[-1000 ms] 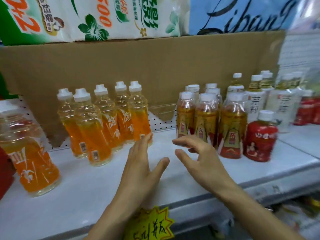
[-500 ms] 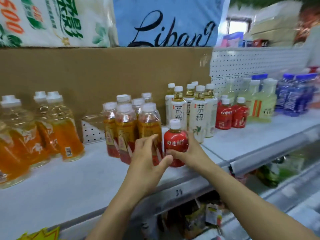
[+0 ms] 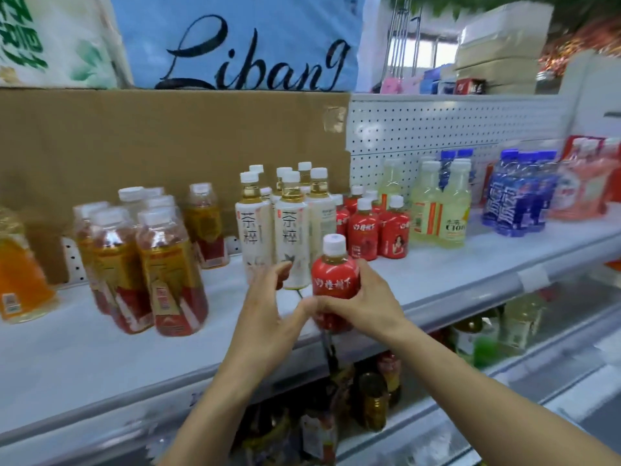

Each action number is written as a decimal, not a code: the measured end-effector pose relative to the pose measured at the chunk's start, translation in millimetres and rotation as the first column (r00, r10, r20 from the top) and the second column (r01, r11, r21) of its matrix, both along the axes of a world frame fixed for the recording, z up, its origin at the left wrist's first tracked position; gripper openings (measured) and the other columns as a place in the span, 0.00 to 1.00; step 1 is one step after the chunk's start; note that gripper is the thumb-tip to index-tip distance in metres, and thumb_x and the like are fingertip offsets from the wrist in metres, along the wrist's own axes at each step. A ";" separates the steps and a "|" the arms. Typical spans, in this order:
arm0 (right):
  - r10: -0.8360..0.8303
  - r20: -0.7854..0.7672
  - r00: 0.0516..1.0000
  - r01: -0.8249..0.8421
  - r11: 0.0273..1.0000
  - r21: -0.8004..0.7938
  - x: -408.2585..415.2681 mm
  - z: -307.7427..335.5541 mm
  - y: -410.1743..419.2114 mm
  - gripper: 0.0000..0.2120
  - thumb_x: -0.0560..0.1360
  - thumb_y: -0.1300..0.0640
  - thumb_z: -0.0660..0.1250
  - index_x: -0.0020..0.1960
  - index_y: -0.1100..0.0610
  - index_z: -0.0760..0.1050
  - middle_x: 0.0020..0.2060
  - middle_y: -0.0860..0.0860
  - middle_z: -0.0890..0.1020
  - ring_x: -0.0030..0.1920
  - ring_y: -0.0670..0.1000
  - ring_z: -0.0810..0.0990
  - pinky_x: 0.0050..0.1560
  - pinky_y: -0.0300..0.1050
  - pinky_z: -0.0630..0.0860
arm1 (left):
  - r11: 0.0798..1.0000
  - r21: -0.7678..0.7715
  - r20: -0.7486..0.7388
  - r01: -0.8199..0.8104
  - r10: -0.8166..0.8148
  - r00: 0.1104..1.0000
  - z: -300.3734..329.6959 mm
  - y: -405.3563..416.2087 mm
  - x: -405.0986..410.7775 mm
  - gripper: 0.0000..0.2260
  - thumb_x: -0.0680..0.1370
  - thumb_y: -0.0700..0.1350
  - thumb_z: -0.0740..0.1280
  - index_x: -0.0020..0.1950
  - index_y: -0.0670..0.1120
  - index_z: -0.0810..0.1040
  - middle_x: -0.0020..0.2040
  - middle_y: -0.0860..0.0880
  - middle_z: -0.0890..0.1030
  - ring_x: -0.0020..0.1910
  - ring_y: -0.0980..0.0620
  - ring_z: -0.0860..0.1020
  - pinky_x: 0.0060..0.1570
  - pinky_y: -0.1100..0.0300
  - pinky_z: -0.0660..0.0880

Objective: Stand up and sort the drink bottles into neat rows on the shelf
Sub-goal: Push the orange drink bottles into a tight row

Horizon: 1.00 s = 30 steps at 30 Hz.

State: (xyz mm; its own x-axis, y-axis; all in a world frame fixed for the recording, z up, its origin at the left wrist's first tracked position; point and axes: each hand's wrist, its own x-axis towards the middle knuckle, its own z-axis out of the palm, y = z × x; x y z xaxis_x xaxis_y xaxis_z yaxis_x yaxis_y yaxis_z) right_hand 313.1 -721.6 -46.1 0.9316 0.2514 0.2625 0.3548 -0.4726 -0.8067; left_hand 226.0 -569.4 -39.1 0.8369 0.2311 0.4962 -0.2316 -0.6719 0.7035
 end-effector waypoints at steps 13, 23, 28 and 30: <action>-0.096 -0.024 0.995 0.096 0.995 -0.021 118.7 -5.4 -85.3 0.39 0.63 0.38 0.76 0.66 0.48 0.62 0.59 0.46 0.77 0.59 0.50 0.77 0.62 0.55 0.74 | 0.631 0.771 -0.148 0.091 0.038 0.988 9.2 -69.9 149.9 0.21 0.83 0.52 0.59 0.76 0.49 0.65 0.73 0.50 0.70 0.73 0.50 0.65 0.76 0.55 0.52; 0.148 -0.094 0.985 -0.152 0.987 -0.041 176.7 -7.2 -115.4 0.33 0.66 0.47 0.78 0.61 0.46 0.60 0.55 0.42 0.74 0.57 0.46 0.76 0.57 0.41 0.71 | 0.145 0.989 -0.022 -0.014 0.245 0.969 -3.0 -44.0 188.8 0.22 0.74 0.51 0.54 0.38 0.43 0.85 0.40 0.47 0.84 0.51 0.46 0.83 0.75 0.46 0.47; 0.292 -0.133 0.947 -0.301 0.952 -0.052 179.5 -3.7 -132.2 0.28 0.72 0.56 0.74 0.65 0.49 0.61 0.57 0.43 0.75 0.56 0.43 0.75 0.46 0.29 0.73 | 0.602 0.798 -0.265 -0.019 0.379 0.886 14.2 -99.2 181.3 0.27 0.82 0.60 0.56 0.79 0.53 0.57 0.78 0.51 0.62 0.78 0.50 0.57 0.77 0.49 0.43; 0.344 -0.094 0.934 -0.353 0.930 -0.102 178.7 0.2 -143.1 0.26 0.74 0.55 0.72 0.64 0.47 0.61 0.60 0.44 0.73 0.58 0.43 0.73 0.52 0.35 0.75 | 0.733 0.679 -0.321 -0.032 0.336 0.886 19.9 -125.9 182.4 0.33 0.80 0.63 0.57 0.81 0.53 0.48 0.80 0.52 0.57 0.79 0.51 0.54 0.77 0.49 0.44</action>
State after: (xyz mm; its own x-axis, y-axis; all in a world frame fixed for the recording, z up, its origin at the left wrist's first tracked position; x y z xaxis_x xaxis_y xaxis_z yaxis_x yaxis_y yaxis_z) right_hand 491.8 -864.7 -45.9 0.7952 0.5884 0.1465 0.4559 -0.4209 -0.7842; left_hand 408.4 -695.3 -19.2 0.9636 0.1574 0.2161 0.1426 -0.9863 0.0826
